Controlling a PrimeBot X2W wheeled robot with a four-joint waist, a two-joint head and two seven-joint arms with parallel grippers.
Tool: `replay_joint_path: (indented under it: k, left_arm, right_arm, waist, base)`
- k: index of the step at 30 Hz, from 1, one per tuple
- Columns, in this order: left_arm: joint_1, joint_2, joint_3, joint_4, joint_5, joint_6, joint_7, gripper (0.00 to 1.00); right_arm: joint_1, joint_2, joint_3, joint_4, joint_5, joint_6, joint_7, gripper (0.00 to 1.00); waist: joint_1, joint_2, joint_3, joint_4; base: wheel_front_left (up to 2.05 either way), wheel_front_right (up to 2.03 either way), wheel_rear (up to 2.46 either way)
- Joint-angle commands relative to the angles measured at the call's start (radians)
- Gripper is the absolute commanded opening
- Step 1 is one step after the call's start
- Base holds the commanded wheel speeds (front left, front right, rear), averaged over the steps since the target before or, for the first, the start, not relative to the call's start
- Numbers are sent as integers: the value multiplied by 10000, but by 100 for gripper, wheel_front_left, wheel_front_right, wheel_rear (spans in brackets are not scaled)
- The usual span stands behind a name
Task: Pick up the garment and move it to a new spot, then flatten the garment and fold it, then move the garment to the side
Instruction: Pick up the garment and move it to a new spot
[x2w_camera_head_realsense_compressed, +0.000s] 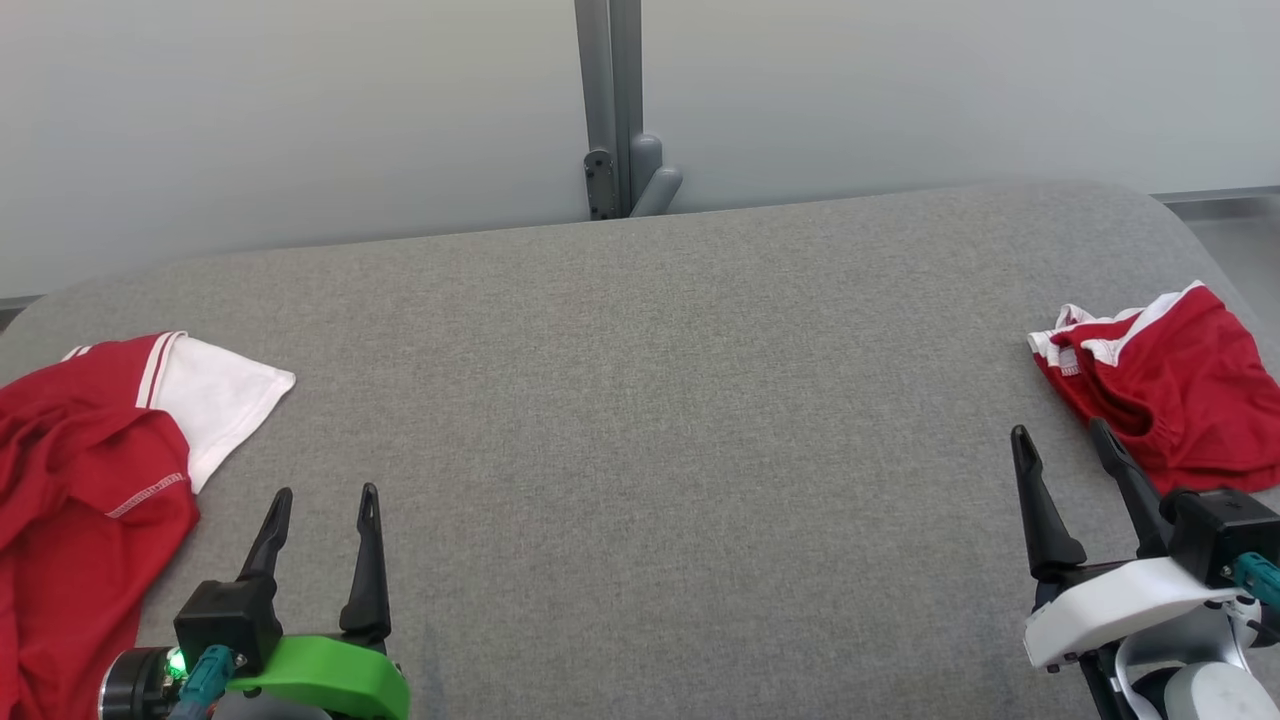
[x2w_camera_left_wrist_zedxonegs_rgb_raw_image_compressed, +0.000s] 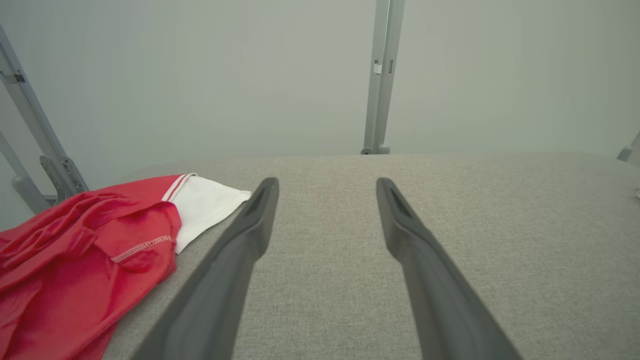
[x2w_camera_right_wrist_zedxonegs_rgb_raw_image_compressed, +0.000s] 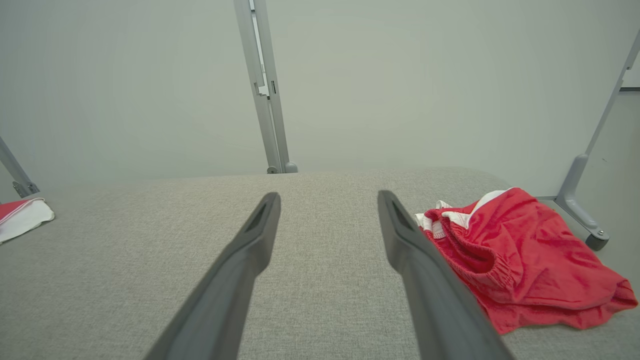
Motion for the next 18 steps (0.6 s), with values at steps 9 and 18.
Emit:
replay_joint_path:
  k: [9, 18]
  left_arm:
    - [-296, 68, -45, 44, -111, 6, -94, 100]
    - [-711, 160, 76, -4, -140, 6, -228, 100]
  right_arm:
    - [154, -25, -148, -97, -118, -15, -110, 100]
    - [27, 13, -152, -291, -100, -15, -119, 100]
  waist:
    - [1, -1, 71, 427]
    - [1, -1, 482, 2074]
  base:
    - [0, 0, 0]
    - [0, 0, 0]
